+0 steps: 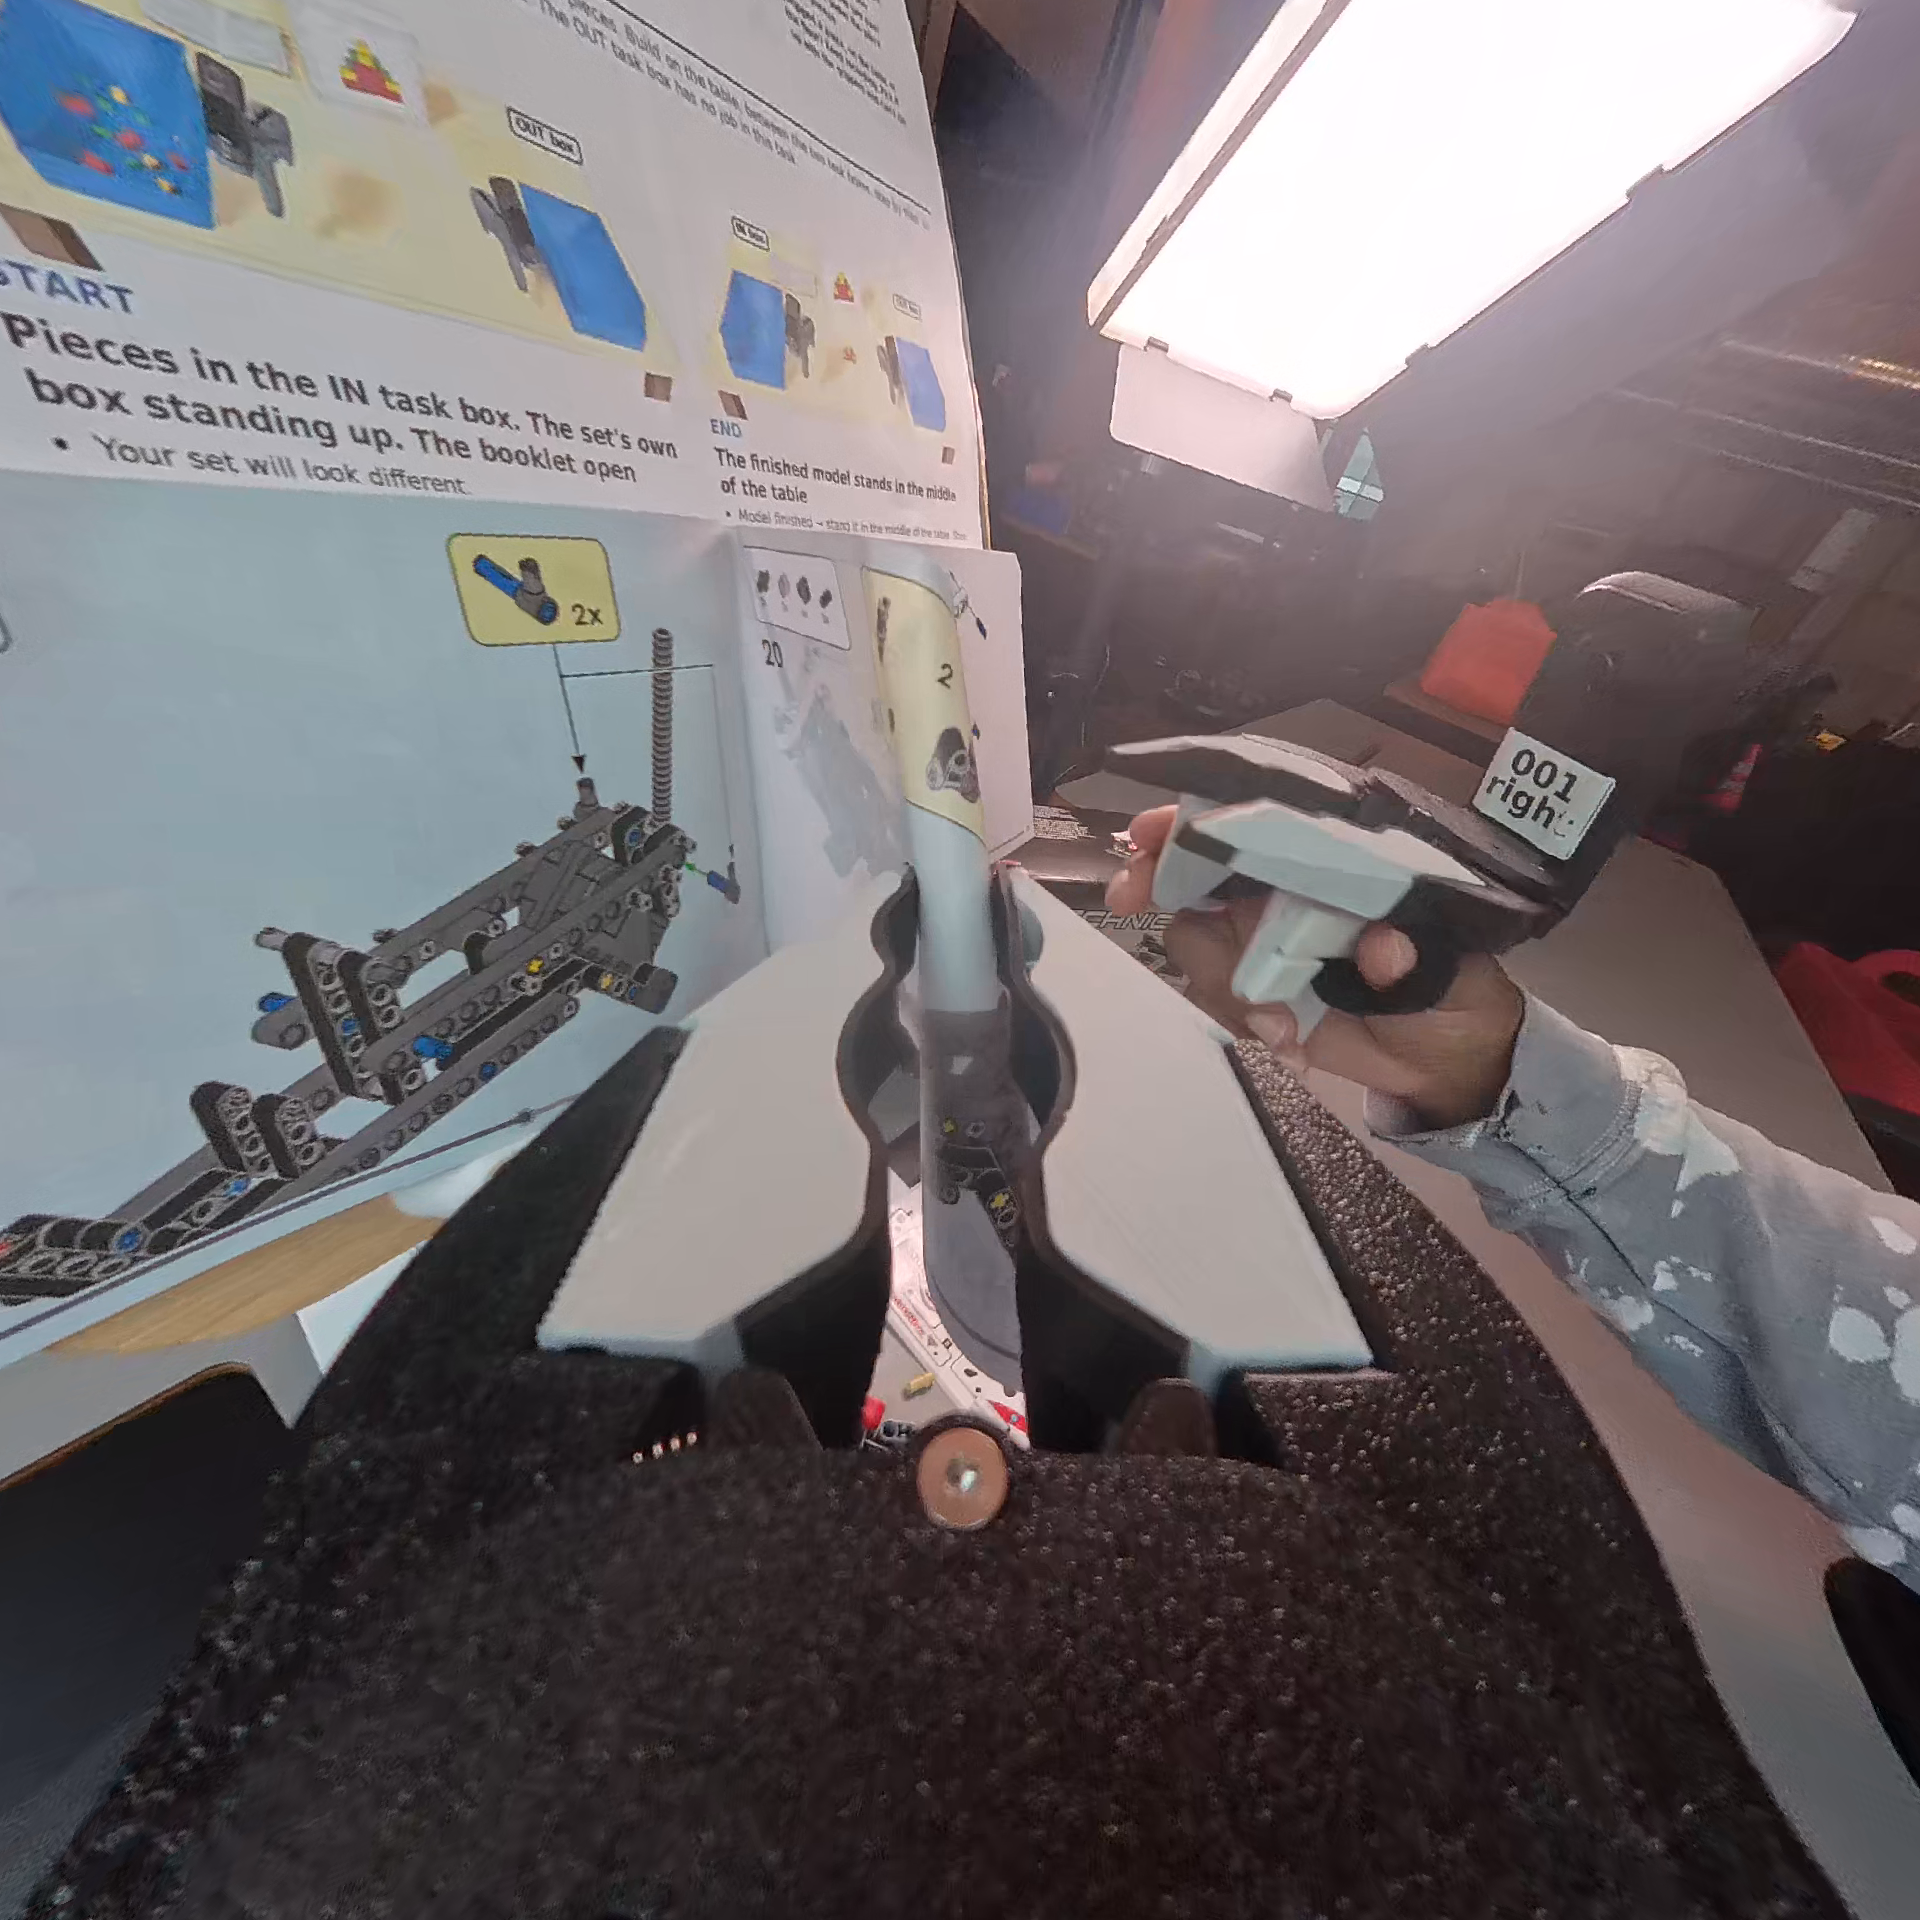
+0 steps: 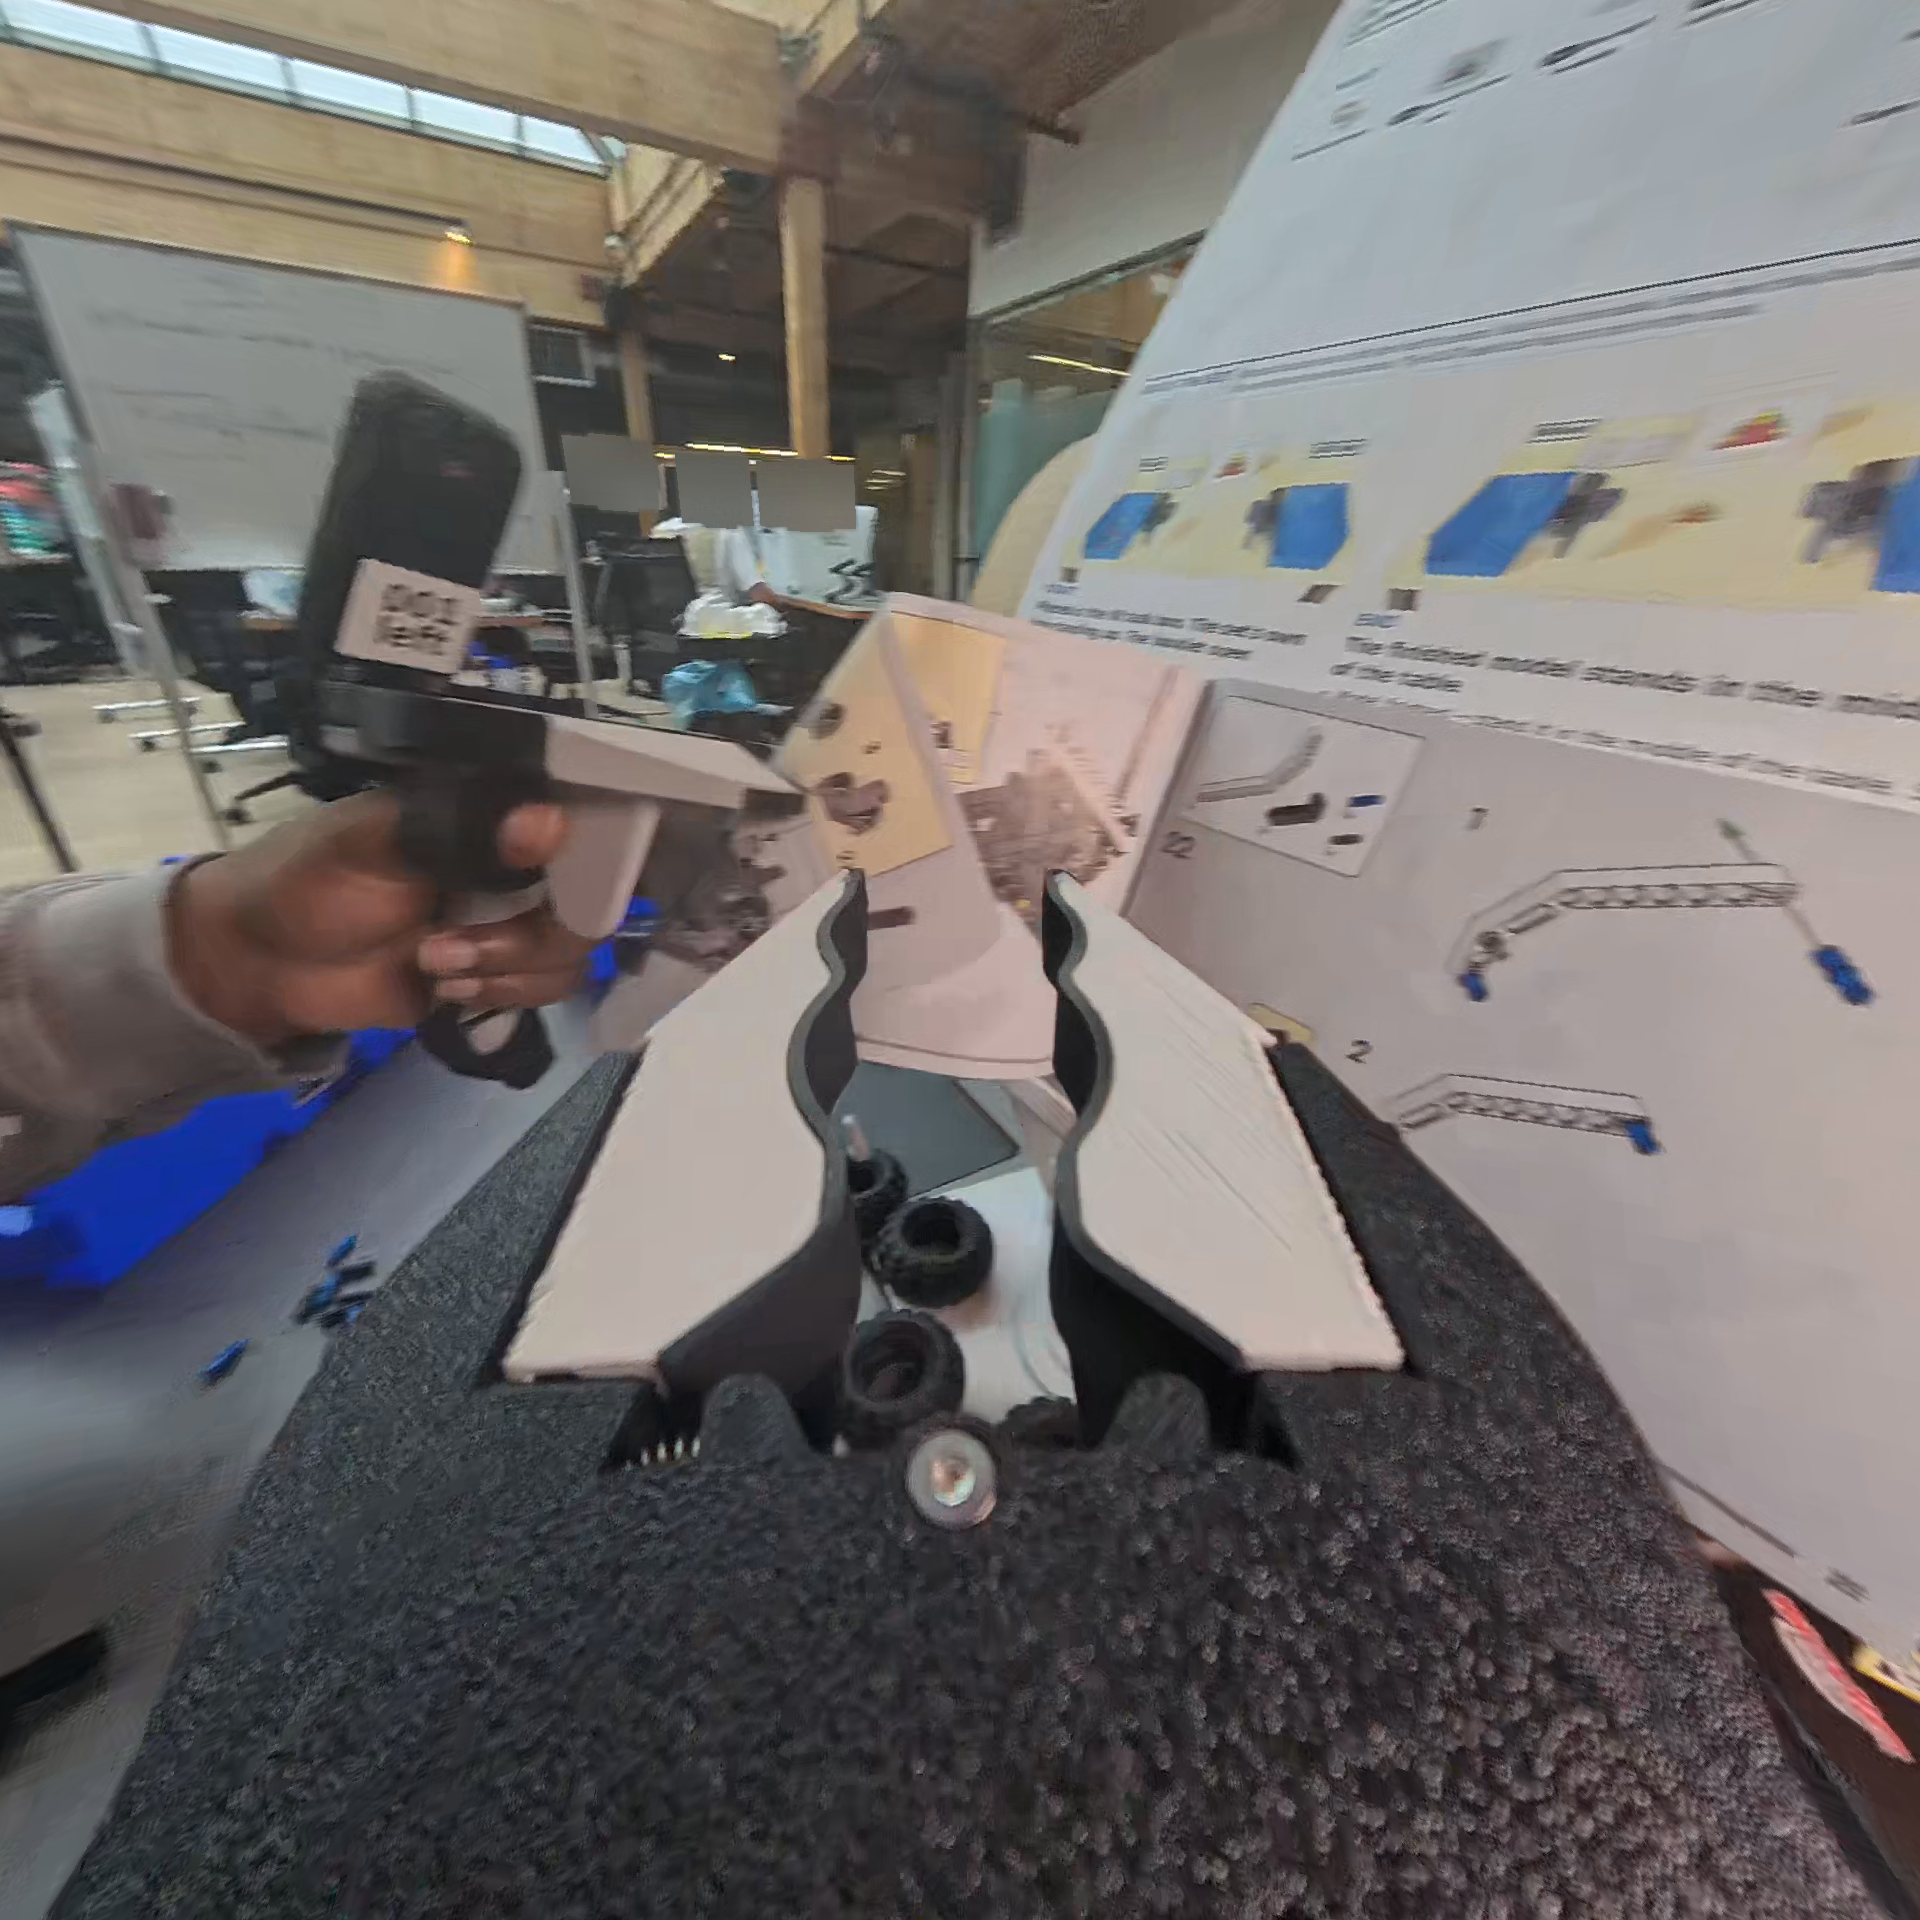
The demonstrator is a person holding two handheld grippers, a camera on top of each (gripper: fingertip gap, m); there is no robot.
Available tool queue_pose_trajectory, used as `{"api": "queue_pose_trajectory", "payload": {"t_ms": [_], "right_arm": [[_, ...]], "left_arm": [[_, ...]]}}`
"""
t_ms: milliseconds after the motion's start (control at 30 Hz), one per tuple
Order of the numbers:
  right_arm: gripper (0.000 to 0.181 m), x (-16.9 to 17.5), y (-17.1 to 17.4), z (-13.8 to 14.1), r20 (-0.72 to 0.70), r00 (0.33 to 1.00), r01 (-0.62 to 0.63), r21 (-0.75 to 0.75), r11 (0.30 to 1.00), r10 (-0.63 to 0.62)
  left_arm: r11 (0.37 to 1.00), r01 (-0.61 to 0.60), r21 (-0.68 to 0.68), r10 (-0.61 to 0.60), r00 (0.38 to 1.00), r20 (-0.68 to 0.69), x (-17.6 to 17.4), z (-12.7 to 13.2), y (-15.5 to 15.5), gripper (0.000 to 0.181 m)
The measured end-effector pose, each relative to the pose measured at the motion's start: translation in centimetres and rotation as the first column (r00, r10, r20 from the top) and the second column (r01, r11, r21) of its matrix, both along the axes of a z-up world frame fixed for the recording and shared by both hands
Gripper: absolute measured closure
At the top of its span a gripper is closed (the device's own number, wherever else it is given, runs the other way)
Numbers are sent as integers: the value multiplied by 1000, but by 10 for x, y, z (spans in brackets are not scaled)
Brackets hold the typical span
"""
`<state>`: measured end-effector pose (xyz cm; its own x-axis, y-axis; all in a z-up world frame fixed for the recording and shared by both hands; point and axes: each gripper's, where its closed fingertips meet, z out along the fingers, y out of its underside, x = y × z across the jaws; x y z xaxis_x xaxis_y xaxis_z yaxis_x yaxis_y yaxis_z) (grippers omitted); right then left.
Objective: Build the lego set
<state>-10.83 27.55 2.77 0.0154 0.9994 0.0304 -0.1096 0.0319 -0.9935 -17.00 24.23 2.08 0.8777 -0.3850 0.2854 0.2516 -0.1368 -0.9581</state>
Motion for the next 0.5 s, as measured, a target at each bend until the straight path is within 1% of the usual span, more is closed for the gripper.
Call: {"api": "queue_pose_trajectory", "payload": {"t_ms": [33,100,200,300,367,433,500], "right_arm": [[148,-4,17,-2,18,995,97,17,995,-97],[143,-16,34,-7,71,972,214,109,971,-222],[128,-40,37,-18,160,934,272,257,928,-318],[120,-62,36,-22,181,896,331,337,881,-405],[109,-76,33,-26,196,881,346,353,869,-430],[104,-86,32,-29,209,868,370,335,867,-451],[98,-93,35,-32,221,838,412,340,845,-498]], "left_arm": [[1000,-2,5,2,1000,-3,-3,1,-2,166],[1000,-3,23,2,1000,9,-10,3,-6,166],[999,-18,42,16,999,38,-21,7,-11,166],[997,-36,62,33,998,53,-34,11,-17,165],[994,-57,88,50,996,76,-46,17,-25,166],[990,-84,117,71,991,112,-59,23,-35,164],[977,-150,154,124,978,168,-78,31,-48,160]]}}
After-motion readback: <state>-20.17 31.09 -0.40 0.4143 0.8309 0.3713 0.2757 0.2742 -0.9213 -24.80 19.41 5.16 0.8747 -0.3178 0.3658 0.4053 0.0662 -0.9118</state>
